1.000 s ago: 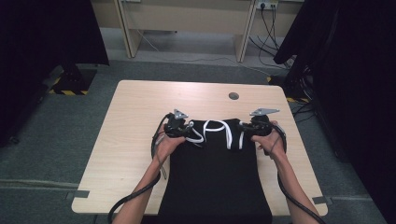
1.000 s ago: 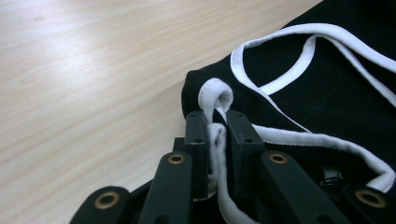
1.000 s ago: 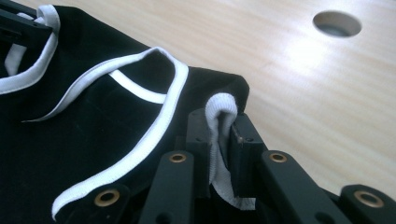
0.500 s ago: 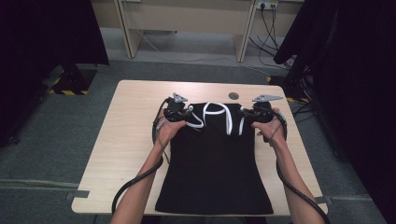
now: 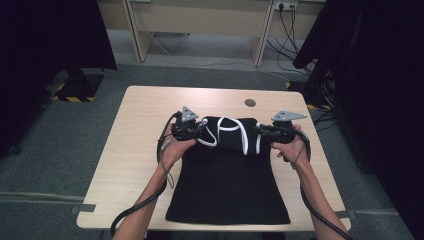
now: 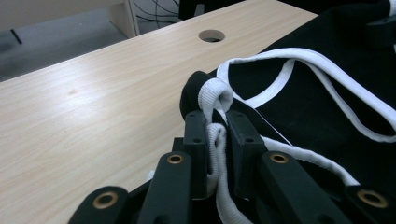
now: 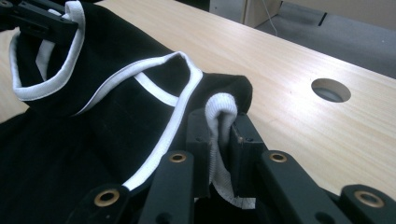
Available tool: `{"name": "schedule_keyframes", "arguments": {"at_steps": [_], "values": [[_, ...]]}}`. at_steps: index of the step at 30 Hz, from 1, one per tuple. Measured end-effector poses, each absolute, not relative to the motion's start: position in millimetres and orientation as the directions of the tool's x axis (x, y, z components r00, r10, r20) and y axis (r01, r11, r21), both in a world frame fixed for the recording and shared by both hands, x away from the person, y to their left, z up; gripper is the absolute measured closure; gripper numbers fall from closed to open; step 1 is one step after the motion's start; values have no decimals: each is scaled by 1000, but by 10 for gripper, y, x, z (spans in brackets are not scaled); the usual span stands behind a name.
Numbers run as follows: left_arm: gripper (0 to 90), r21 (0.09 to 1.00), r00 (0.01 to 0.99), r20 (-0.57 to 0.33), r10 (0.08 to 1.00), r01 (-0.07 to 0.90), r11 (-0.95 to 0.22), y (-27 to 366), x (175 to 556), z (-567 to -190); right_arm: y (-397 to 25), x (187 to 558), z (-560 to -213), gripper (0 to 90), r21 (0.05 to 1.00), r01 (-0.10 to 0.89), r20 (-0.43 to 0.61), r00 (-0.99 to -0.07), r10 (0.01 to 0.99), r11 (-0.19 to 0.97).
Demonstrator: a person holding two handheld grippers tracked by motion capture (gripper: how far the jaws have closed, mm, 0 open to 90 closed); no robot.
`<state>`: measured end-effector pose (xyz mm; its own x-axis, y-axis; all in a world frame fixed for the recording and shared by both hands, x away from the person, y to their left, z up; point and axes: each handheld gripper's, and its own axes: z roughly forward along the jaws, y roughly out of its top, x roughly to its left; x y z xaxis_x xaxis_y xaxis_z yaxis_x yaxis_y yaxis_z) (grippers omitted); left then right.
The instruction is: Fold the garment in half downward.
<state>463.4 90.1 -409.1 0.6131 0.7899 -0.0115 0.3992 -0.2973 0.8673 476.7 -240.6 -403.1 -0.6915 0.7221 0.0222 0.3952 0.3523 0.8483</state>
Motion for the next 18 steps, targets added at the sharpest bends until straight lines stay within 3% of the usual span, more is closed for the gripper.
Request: {"name": "schedule_keyframes", "arguments": {"at_steps": [18], "values": [[771,889,654,65,754,306,-342,958,3944,-4323,-2367,4172,-4197,805,858,299,-80,-724,685,417]]}}
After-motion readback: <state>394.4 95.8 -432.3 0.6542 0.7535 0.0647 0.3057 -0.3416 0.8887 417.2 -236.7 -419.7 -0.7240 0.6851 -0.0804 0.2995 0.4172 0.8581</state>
